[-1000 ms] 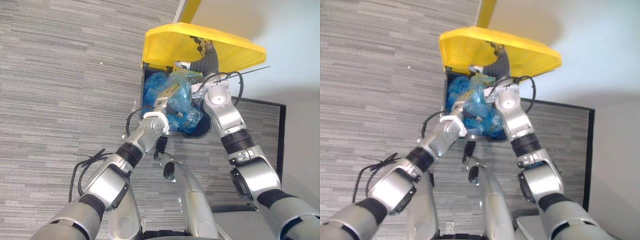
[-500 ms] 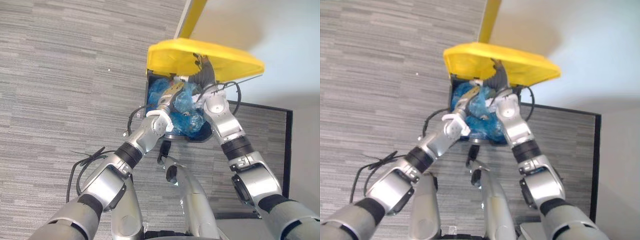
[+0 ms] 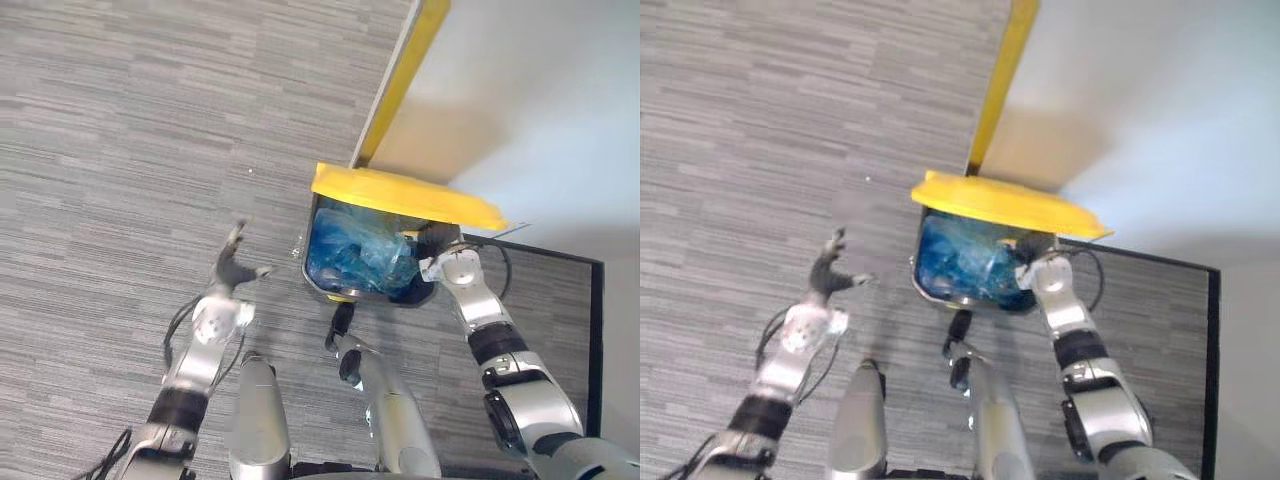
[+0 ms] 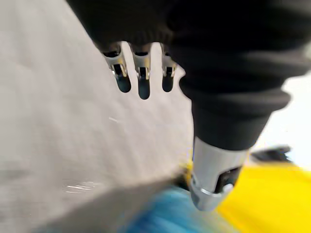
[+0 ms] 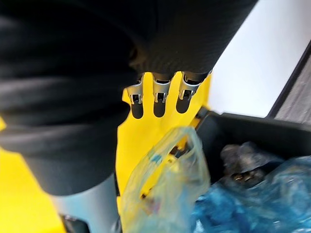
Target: Gather rubbish on tea table into small bin, then transfer packed bag to large trash can.
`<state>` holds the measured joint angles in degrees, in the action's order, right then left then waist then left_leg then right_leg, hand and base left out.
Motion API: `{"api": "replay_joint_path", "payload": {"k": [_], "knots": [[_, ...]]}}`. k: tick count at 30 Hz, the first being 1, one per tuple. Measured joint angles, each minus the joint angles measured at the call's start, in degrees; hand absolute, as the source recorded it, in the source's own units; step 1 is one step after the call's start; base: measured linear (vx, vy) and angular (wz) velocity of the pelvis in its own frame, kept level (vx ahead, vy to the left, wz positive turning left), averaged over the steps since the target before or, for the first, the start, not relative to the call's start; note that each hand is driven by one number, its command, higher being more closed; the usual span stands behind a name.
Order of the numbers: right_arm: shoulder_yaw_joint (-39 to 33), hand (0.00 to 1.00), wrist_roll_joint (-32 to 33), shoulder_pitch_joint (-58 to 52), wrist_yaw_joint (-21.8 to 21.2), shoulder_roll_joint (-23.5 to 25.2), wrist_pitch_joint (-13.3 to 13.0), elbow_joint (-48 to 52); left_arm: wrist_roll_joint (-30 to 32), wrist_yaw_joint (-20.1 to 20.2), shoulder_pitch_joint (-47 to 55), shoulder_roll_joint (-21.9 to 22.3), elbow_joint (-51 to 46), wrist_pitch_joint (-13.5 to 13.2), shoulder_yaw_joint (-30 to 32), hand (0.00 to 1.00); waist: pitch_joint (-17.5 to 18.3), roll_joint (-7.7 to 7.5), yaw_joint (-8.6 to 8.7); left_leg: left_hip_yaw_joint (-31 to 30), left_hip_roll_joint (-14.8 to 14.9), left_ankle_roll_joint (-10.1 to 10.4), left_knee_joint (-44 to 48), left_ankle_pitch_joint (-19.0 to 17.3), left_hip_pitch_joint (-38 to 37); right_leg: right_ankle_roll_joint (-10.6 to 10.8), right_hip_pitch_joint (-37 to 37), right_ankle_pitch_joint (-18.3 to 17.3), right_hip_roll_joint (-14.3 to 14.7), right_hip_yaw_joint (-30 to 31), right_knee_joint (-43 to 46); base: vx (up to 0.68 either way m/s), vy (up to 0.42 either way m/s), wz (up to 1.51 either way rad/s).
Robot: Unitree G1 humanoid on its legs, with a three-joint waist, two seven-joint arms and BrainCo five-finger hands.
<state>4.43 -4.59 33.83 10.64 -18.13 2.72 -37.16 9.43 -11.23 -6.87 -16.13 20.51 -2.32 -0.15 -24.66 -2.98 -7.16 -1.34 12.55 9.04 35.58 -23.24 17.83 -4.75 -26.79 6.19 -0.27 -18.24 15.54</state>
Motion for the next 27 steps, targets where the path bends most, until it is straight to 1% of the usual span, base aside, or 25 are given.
{"api": "replay_joint_path", "payload": {"k": [1, 3, 5, 7, 8, 9, 10, 11, 12, 13, 14, 15, 16, 17, 18, 19, 20, 21, 22, 25, 27], "knots": [[0.0, 0.0, 0.0, -0.8, -0.3, 0.1, 0.0, 0.0, 0.0, 0.0, 2.2, 0.6, 2.8, 0.1, 1.6, 0.0, 0.4, 0.3, -0.18, 0.0, 0.0, 0.0, 0.0, 0.0, -0.5, 0.0, 0.5, 0.0, 0.0, 0.0, -0.2, 0.0, 0.0, 0.0], [-0.4, 0.0, -0.6, -2.3, -0.9, 0.5, 0.0, 0.0, -0.5, 0.2, 4.6, 2.0, 8.8, 0.5, 4.1, 0.0, 0.5, 0.41, -0.76, 0.5, -0.1, 0.0, -0.3, 0.0, -2.1, 0.3, 1.8, 0.1, 0.1, 0.4, -0.6, -0.03, 0.032, -0.08], [-1.4, 0.0, -2.1, -3.9, -1.1, 2.4, 0.0, 0.0, -0.6, 0.3, 6.2, 3.6, 15.0, 0.7, 5.8, 0.0, 0.6, 0.47, -1.35, 1.1, -0.4, 0.0, -0.2, 0.0, -3.7, 0.6, 3.0, 0.4, 0.1, 1.2, -0.8, -0.04, 0.038, -0.17], [-1.5, 0.0, -2.2, -5.4, -1.3, 4.4, 0.0, -0.1, -0.5, 0.4, 7.4, 5.1, 20.4, 1.3, 5.9, 0.0, 0.8, 0.37, -1.7, 2.8, -1.0, -0.5, 0.3, -0.3, -5.1, 0.9, 3.3, 0.6, -0.2, 2.8, 0.2, -0.06, 0.053, -0.31], [-1.4, 0.0, -2.2, -6.2, -1.4, 5.1, -0.1, -0.1, -0.5, 0.4, 7.7, 5.8, 22.0, 1.6, 5.9, 0.0, 0.8, 0.43, -1.65, 3.3, -1.3, -1.1, 0.9, -0.7, -5.5, 1.1, 3.3, 0.5, -0.6, 3.2, 0.8, -0.12, 0.097, -0.33], [-1.2, 0.0, -2.3, -8.6, -1.6, 6.5, -0.1, -0.2, -0.5, 0.4, 8.3, 6.7, 24.1, 1.8, 5.9, 0.0, 0.9, 0.46, -1.37, 4.1, -1.6, -1.1, 2.1, -1.0, -6.1, 2.0, 3.3, 0.3, -1.2, 3.7, 2.4, -0.14, 0.119, -0.18], [-1.0, 0.0, -2.3, -10.8, -1.8, 7.5, -0.3, -0.1, -0.6, 0.5, 8.3, 7.2, 25.3, 1.9, 6.0, 0.0, 1.0, 0.29, -0.6, 4.0, -2.0, -1.3, 3.0, -1.1, -6.2, 3.1, 3.5, 0.5, -1.8, 3.8, 3.1, -0.15, 0.125, -0.06], [-0.8, 0.0, -2.3, -12.5, -2.0, 8.3, -0.3, -0.1, -0.6, 0.4, 8.3, 7.4, 25.7, 1.9, 6.3, 0.0, 1.2, -0.08, 0.05, 3.9, -2.3, -1.5, 2.9, -0.8, -6.2, 5.2, 4.0, 0.7, -2.1, 4.0, 1.8, -0.17, 0.078, 0.03], [-0.5, 0.0, -2.4, -16.3, -2.5, 10.0, -0.3, -0.2, -0.6, 0.8, 8.3, 7.8, 26.6, 2.0, 6.6, 0.0, 1.9, -0.14, 0.81, 4.5, -1.3, -2.1, 0.6, 1.0, -6.8, 10.4, 4.7, -1.9, -2.5, 3.4, 1.3, -0.2, 0.05, -0.11], [0.0, 0.0, -2.8, -18.4, -2.9, 11.2, -0.3, -0.4, -0.6, 1.4, 8.7, 7.8, 27.1, 1.9, 7.0, 0.0, 2.3, -0.37, 0.95, 5.4, -1.2, -2.0, -1.2, 2.3, -7.3, 7.2, 2.3, -4.9, -3.6, 3.5, 10.4, -0.21, 0.049, -0.18], [0.2, 0.0, -3.6, -21.4, -3.1, 12.5, -0.4, -0.4, -0.6, 1.4, 8.9, 8.0, 27.9, 2.2, 8.2, 0.0, 3.0, -0.72, 1.68, 5.7, -1.3, -2.0, -2.8, 3.4, -8.4, 5.0, 1.0, -8.4, -5.2, 3.8, 20.7, -0.14, 0.039, -0.16], [0.2, 0.0, -4.5, -24.7, -3.4, 13.9, -0.6, -0.7, -0.6, 1.4, 9.4, 8.1, 28.5, 2.6, 8.5, 0.0, 4.3, -1.03, 2.13, 5.8, -1.3, -2.0, -4.1, 4.3, -9.2, 5.2, 1.3, -11.2, -6.4, 4.4, 28.8, -0.07, 0.0, -0.09], [0.0, 0.0, -5.0, -28.7, -3.5, 15.8, -1.0, -3.0, -0.6, 1.4, 10.6, 8.0, 28.6, 2.8, 8.8, 0.0, 6.4, -1.4, 2.32, 6.2, -1.2, -1.6, -6.0, 5.3, -9.7, 5.9, 3.2, -13.8, -7.8, 6.0, 34.7, -0.04, -0.075, -0.18], [-0.5, 0.0, -6.6, -32.5, -3.8, 17.5, -1.3, -6.5, -0.6, 1.4, 11.6, 8.0, 28.5, 2.8, 9.8, 0.0, 8.6, -2.77, 2.22, 6.9, -1.1, -1.2, -7.0, 5.6, -9.7, 7.1, 7.0, -17.0, -9.0, 8.4, 35.9, -0.03, -0.11, -0.22], [-1.2, 0.0, -6.8, -33.3, -3.9, 18.0, -1.2, -7.5, -0.6, 1.4, 11.7, 8.0, 28.5, 2.8, 10.1, 0.0, 8.9, -3.24, 2.16, 6.9, -1.0, -1.3, -7.1, 5.5, -9.6, 8.4, 7.3, -17.9, -8.7, 8.7, 34.9, -0.07, -0.175, -0.15], [-4.1, 0.0, -6.8, -35.1, -4.0, 19.1, -1.2, -10.1, -0.6, 1.5, 11.4, 8.4, 28.8, 3.1, 10.6, 0.0, 9.6, -2.56, 2.35, 6.7, -0.4, -0.9, -8.8, 6.1, -9.6, 10.3, 9.5, -19.3, -6.4, 8.6, 29.2, -0.07, -0.171, -0.31], [-6.7, 0.0, -8.9, -35.6, -3.6, 19.1, -1.1, -11.5, -0.5, 1.5, 12.2, 9.2, 29.0, 3.0, 11.0, 0.0, 12.6, -1.61, 2.3, 7.1, 1.0, -1.9, -13.6, 8.7, -9.4, 10.1, 12.8, -21.2, -3.0, 9.8, 18.6, -0.04, -0.213, -0.32], [-7.0, 0.0, -9.4, -36.0, -3.3, 19.1, -1.1, -12.2, -0.5, 1.5, 12.3, 9.1, 28.9, 2.9, 11.6, 0.0, 13.3, -2.18, 2.32, 7.6, 0.3, -1.3, -15.2, 9.9, -9.7, 9.1, 13.2, -22.0, -3.7, 9.6, 17.9, 0.0, -0.203, -0.26], [-8.3, 0.0, -10.5, -35.9, -3.1, 19.3, -1.1, -14.3, -0.5, 1.4, 11.5, 9.0, 29.8, 3.0, 12.5, 0.0, 13.7, -3.29, 2.6, 7.7, -1.1, -0.4, -17.1, 11.5, -10.3, 5.5, 15.1, -24.0, -3.9, 9.9, 13.8, -0.01, -0.177, 0.03], [-11.2, 0.0, -11.1, -35.3, -2.7, 17.7, -0.7, -18.0, -0.7, 1.4, 10.7, 11.0, 31.6, 2.7, 12.5, 0.0, 16.1, -1.35, 2.9, 7.5, -1.6, -0.4, -22.8, 15.2, -12.5, 5.1, 15.9, -22.3, -3.6, 9.4, 11.1, -0.03, -0.06, 0.07], [-11.3, 0.0, -11.1, -34.7, -2.6, 17.5, 0.1, -19.9, -1.4, 1.4, 10.7, 11.7, 32.5, 2.6, 12.5, 0.0, 16.5, -1.04, 3.45, 7.2, -2.2, -1.4, -25.6, 16.3, -14.5, 5.3, 17.5, -21.4, -3.5, 9.5, 9.2, -0.02, -0.003, 0.05]]}}
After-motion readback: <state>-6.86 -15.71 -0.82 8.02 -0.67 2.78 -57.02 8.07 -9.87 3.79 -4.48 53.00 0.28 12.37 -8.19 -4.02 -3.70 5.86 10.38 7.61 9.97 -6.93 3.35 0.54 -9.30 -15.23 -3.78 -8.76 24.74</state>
